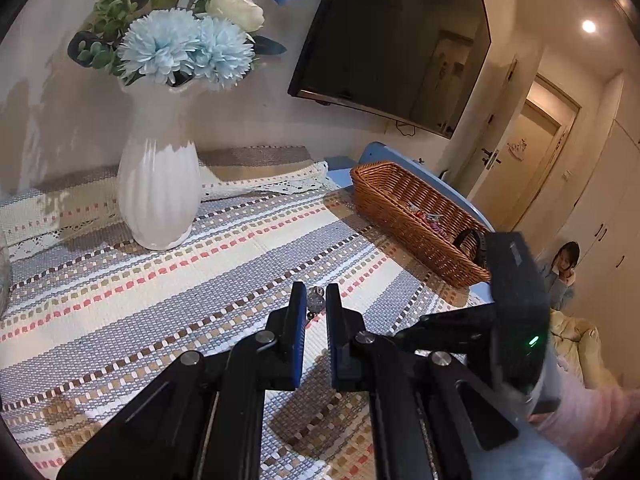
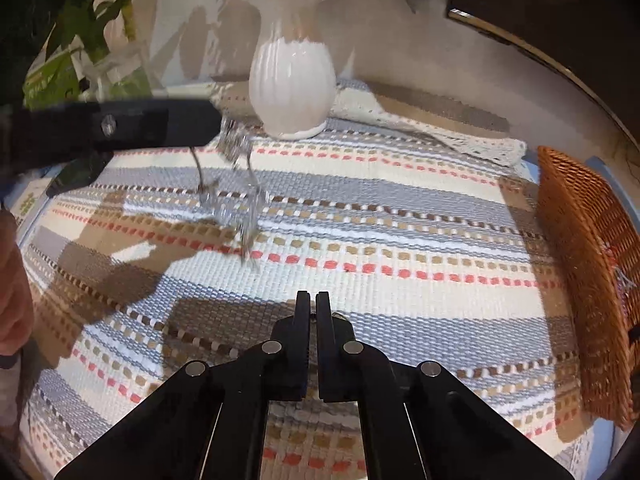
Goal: Organize jewelry
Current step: 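Carry both items into the basket and open both tools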
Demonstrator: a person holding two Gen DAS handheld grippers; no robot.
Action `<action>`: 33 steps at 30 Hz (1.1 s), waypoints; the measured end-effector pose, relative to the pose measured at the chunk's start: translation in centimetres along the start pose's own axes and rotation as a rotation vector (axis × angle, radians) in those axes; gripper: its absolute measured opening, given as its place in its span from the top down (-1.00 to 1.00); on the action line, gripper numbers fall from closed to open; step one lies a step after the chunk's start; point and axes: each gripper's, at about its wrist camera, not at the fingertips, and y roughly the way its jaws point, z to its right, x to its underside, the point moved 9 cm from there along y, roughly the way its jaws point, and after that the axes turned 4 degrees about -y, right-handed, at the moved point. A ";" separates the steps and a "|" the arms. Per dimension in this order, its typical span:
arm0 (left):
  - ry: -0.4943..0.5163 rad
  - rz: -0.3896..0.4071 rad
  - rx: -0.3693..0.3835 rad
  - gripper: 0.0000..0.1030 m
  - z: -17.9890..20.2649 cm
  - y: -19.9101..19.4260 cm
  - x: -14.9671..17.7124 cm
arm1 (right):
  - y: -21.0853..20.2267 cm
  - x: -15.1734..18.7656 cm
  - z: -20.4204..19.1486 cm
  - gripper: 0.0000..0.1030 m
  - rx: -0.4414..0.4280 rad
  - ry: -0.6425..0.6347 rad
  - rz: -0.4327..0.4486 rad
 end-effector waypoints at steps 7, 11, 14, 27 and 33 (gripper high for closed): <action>0.087 -0.020 0.006 0.86 3.3 0.3 -0.7 | -7.4 -0.9 3.7 0.96 -0.084 0.162 0.116; 0.162 -0.017 0.021 0.86 6.8 0.7 -2.3 | -11.6 -1.3 7.0 0.96 -0.106 0.243 0.178; 0.208 -0.019 0.093 0.86 9.7 1.4 -3.7 | -14.6 -1.8 10.1 0.96 -0.116 0.311 0.226; 0.334 -0.056 0.201 0.86 20.7 12.1 -11.5 | -17.6 -0.8 27.1 0.96 0.140 0.492 0.260; 0.340 -0.098 0.200 0.86 22.7 18.4 -12.8 | -13.8 0.7 32.2 0.96 0.165 0.581 0.173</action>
